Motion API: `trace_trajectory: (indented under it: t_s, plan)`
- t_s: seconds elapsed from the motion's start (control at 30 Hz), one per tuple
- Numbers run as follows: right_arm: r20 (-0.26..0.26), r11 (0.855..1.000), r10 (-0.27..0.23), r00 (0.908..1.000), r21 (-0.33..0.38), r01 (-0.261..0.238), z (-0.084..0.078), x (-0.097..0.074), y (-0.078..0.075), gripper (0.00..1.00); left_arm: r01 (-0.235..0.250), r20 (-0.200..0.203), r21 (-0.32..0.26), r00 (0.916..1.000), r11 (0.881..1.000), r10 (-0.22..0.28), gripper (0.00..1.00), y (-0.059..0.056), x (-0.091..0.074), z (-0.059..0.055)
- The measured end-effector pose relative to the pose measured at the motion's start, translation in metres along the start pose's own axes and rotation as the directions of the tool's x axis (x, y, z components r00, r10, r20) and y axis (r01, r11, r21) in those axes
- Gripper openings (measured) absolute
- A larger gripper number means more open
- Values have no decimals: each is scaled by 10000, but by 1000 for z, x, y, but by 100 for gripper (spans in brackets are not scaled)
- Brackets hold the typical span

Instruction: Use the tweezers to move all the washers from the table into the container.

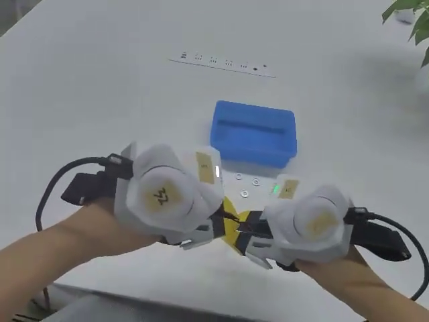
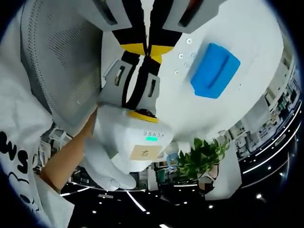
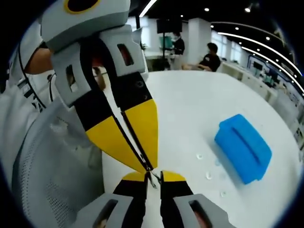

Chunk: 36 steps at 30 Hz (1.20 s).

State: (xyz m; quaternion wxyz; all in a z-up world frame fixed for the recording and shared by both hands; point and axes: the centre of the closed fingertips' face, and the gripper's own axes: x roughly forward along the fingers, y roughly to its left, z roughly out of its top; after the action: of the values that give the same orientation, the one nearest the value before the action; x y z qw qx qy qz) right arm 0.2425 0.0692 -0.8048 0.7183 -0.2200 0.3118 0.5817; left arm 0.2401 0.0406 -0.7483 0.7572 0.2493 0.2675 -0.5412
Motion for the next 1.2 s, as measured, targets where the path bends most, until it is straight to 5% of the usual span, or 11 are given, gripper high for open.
trace_trajectory:
  t_s: [0.07, 0.2, 0.3, 0.43, 0.47, 0.57, 0.73, 0.8, 0.9, 1.17, 1.2]
  plan:
    - [-3, 10000, -1, 10000, -68, 1, 1, 0, 1, 5, -213, 85, 40, 9997, 9998, 213, 0, 0, -1, -1]
    - [-34, 9994, 57, 10000, -350, -59, 4, 1, 4, 4, -1061, 509, -1282, 9922, 9861, 1134, 0, 5, -3, -5]
    - [7, 9995, 107, 9999, -302, -107, 9, 0, 0, 4, -1513, 692, -2484, 9824, 9568, 1733, 17, 6, -9, -11]
    - [174, 9998, -120, 9998, -166, 123, 16, -2, -12, 4, -2131, 1256, -4175, 9492, 8833, 2884, 38, 16, -25, -15]
    - [381, 9995, -298, 9988, 43, 297, 21, -3, -22, 3, -2650, 1136, -4721, 9275, 8408, 3561, 43, 22, -34, -26]
    - [727, 9975, -612, 9955, 402, 584, 30, -4, -40, 3, -3556, 513, -5268, 8933, 7721, 4464, 61, 27, -49, -46]
    - [1188, 9870, -1077, 9871, 1315, 918, 39, 0, -66, 4, -4343, -496, -5086, 8768, 7435, 4783, 80, 18, -58, -72]
    - [1300, 9760, -1178, 9845, 1980, 907, 43, 5, -75, 4, -4654, -482, -5136, 8545, 7208, 5172, 86, 18, -60, -75]
    - [1395, 9728, -1364, 9808, 2058, 1060, 47, 9, -83, 4, -4903, -406, -5672, 8191, 6617, 5721, 90, 20, -64, -79]
    - [1148, 9727, -1589, 9806, 1882, 1356, 46, 20, -98, 4, -5810, -608, -5315, 7520, 6163, 6564, 92, 21, -72, -87]
    - [1129, 9734, -1549, 9815, 1874, 1321, 45, 21, -98, 4, -5823, -601, -5300, 7510, 6165, 6576, 93, 22, -72, -87]
